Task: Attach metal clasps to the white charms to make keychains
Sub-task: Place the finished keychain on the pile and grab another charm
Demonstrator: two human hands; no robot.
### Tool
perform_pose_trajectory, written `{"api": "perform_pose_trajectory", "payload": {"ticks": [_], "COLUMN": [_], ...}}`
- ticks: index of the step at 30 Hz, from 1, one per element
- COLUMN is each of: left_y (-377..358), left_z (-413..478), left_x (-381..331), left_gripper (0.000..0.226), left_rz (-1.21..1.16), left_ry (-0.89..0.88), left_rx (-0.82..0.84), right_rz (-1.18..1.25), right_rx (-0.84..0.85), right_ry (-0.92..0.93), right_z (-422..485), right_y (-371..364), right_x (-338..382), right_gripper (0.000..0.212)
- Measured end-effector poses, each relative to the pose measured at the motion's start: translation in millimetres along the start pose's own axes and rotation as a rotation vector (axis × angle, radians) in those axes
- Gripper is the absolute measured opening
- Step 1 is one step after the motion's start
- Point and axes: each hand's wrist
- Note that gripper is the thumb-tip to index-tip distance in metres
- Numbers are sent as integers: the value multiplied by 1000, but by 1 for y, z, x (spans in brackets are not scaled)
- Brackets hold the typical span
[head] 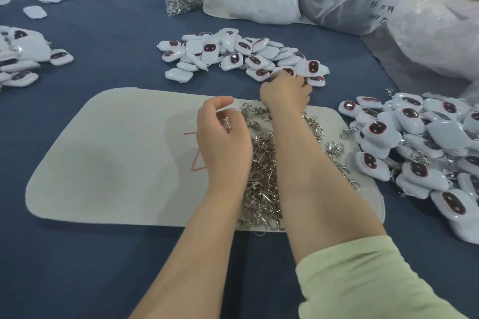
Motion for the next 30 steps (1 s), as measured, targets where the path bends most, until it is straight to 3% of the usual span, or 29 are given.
{"api": "perform_pose_trajectory", "payload": {"ticks": [10, 15, 19, 22, 26, 28, 30], "left_y": [0, -2, -2, 0, 2, 3, 5], "left_z": [1, 0, 0, 0, 2, 2, 3], "left_x": [1, 1, 0, -3, -7, -10, -13], "left_gripper": [20, 20, 41, 47, 22, 17, 17], "left_rz": [-17, -46, -56, -26, -33, -34, -139], "left_ry": [-5, 24, 81, 60, 72, 76, 117], "left_rx": [-9, 54, 124, 155, 182, 152, 86], "right_rz": [56, 525, 751, 681, 611, 577, 378], "right_rx": [-88, -132, 56, 157, 255, 191, 86], "right_ry": [-7, 118, 149, 294, 374, 349, 329], "right_z": [-3, -22, -48, -68, -81, -84, -83], "right_y": [7, 27, 41, 46, 50, 49, 46], "right_x": [0, -2, -9, -19, -29, -35, -43], "right_gripper": [30, 21, 19, 16, 16, 15, 18]}}
Point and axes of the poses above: each hand's wrist, its own z-axis towards the middle knuckle, its own y-axis out of the back of the hand, x = y × z, and after that the axes turned 13 degrees about -z, right-handed
